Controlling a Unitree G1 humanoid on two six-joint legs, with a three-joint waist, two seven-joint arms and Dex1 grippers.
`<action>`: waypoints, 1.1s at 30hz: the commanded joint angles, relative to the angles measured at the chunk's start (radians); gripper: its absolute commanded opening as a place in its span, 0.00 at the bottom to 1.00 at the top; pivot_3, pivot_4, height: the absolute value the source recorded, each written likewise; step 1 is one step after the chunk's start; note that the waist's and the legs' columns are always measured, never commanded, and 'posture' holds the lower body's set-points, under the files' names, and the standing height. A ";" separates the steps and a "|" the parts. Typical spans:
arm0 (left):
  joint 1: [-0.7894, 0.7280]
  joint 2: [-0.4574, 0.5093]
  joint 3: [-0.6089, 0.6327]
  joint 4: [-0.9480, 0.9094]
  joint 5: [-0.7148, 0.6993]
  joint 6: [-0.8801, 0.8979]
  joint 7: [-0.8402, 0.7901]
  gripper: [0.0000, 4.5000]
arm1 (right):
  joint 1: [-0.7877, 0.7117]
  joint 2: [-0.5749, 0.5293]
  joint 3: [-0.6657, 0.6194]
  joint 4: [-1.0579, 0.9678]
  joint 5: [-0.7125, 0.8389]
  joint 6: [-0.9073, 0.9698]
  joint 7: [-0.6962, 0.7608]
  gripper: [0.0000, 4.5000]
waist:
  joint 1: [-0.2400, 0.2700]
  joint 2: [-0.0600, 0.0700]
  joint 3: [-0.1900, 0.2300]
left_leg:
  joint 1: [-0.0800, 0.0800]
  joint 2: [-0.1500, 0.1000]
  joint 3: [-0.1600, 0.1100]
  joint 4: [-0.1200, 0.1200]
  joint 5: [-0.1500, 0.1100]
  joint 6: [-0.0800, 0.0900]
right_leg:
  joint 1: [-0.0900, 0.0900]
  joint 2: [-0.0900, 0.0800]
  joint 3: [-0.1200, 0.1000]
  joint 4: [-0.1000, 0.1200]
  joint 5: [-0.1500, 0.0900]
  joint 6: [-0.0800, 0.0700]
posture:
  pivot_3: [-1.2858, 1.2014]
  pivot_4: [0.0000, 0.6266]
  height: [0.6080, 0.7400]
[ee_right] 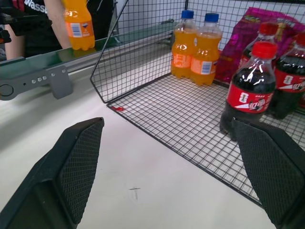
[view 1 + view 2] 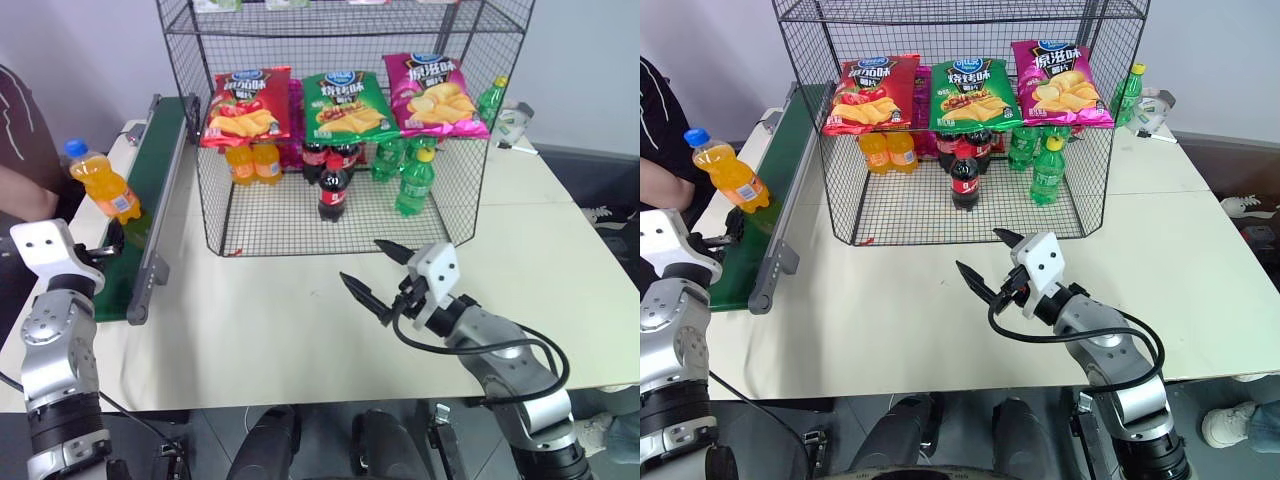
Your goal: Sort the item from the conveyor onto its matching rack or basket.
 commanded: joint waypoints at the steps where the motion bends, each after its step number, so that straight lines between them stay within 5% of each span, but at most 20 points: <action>1: 0.001 0.012 0.016 -0.038 -0.002 -0.032 0.002 0.99 | -0.019 0.007 0.009 -0.042 0.001 0.002 -0.010 1.00 | 0.000 0.000 0.000 | 0.000 0.000 0.000 0.000 0.000 0.000 | 0.000 0.000 0.000 0.000 0.000 0.000 | 0.52 0.24 1.00; 18: -0.006 0.033 0.035 -0.036 -0.008 -0.045 0.003 0.99 | -0.038 0.003 0.000 -0.056 0.019 0.033 -0.016 1.00 | 0.000 0.000 0.000 | 0.000 0.000 0.000 0.000 0.000 0.000 | 0.000 0.000 0.000 0.000 0.000 0.000 | 0.52 0.24 1.00; 24: 0.000 0.037 0.033 -0.041 -0.001 -0.053 0.006 0.54 | -0.046 0.006 0.000 -0.033 0.017 0.023 -0.009 1.00 | 0.001 0.000 0.000 | 0.000 0.000 0.000 0.000 0.000 0.000 | 0.000 0.000 0.000 0.000 0.000 0.000 | 0.52 0.24 1.00; 33: -0.048 0.062 0.031 -0.160 -0.087 -0.009 -0.046 0.54 | -0.042 0.008 0.000 -0.013 0.013 0.008 0.001 1.00 | 0.001 -0.001 0.000 | 0.000 0.000 0.000 0.000 0.000 0.000 | 0.000 0.000 0.000 0.000 0.000 0.000 | 0.52 0.24 1.00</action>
